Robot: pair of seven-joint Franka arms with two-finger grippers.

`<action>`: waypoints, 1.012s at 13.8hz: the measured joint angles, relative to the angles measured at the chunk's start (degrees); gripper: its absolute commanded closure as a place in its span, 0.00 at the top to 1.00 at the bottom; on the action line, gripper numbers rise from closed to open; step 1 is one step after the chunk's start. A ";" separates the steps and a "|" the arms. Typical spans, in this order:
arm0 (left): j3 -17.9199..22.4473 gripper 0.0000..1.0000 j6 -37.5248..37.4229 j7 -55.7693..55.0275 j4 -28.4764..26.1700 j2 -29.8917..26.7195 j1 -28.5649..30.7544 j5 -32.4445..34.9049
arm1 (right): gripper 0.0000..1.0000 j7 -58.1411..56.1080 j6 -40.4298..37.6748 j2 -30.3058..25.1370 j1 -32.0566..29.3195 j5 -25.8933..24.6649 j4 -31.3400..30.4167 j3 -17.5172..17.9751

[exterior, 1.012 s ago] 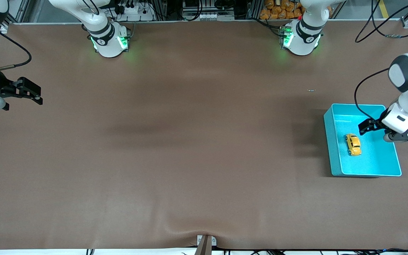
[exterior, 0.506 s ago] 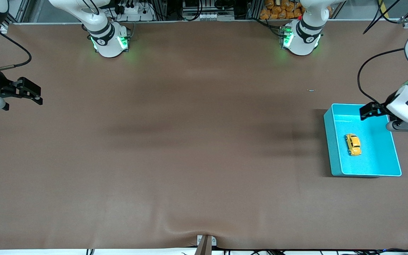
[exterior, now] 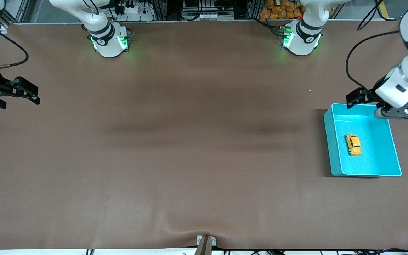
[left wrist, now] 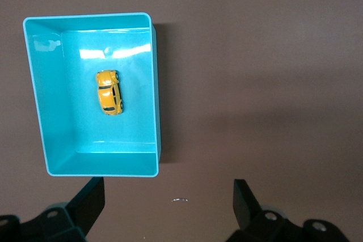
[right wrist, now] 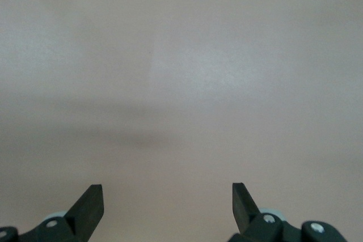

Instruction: Wind and store yellow beetle car

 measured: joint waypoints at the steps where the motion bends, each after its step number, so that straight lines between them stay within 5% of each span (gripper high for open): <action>1: 2.81 1.00 -1.04 -0.02 1.46 -0.02 -2.79 -1.10 | 1.00 0.03 -0.23 -0.04 -0.28 0.00 0.01 -0.22; 3: 7.00 1.00 -2.15 -0.08 3.33 -0.11 -6.57 -3.49 | 1.00 0.04 -1.61 -0.33 -1.08 0.52 0.11 -0.45; 7: 7.93 1.00 -3.61 -0.08 4.66 -0.64 -7.75 -3.75 | 1.00 0.05 -4.72 -2.38 -1.80 1.07 0.30 -0.53; 14: 0.98 1.00 -5.38 -0.08 4.94 -2.14 -3.11 -2.10 | 1.00 0.76 -7.40 -4.29 -1.80 1.16 0.25 -0.38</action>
